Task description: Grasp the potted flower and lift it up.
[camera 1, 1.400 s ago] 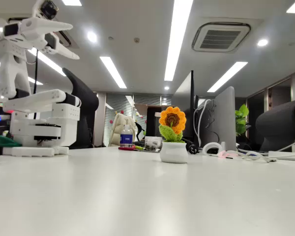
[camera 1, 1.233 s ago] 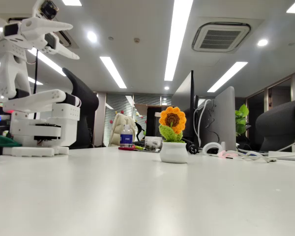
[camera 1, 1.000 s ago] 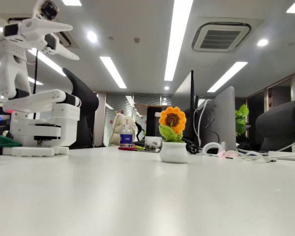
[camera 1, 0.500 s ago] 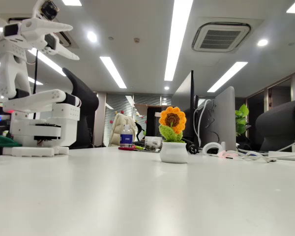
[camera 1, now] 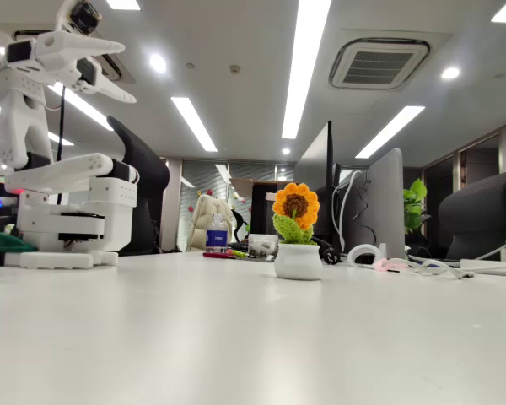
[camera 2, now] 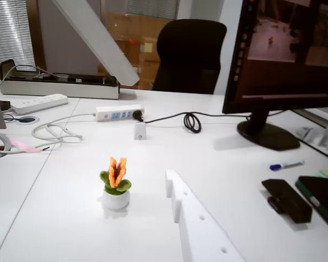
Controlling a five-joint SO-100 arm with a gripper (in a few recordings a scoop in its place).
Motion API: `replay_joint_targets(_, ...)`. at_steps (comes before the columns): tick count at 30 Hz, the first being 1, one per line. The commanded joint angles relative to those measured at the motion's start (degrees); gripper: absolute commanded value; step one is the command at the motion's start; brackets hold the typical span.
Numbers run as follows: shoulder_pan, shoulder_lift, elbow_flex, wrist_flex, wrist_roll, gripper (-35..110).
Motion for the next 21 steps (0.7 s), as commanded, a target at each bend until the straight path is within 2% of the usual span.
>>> replay_joint_targets(1,0.79,0.70,0.70,0.62,0.00,67)
replay_joint_targets(15,-0.88,0.70,0.26,0.00,-1.05,67)
replay_joint_targets(21,-0.88,0.70,1.14,0.00,-5.62,67)
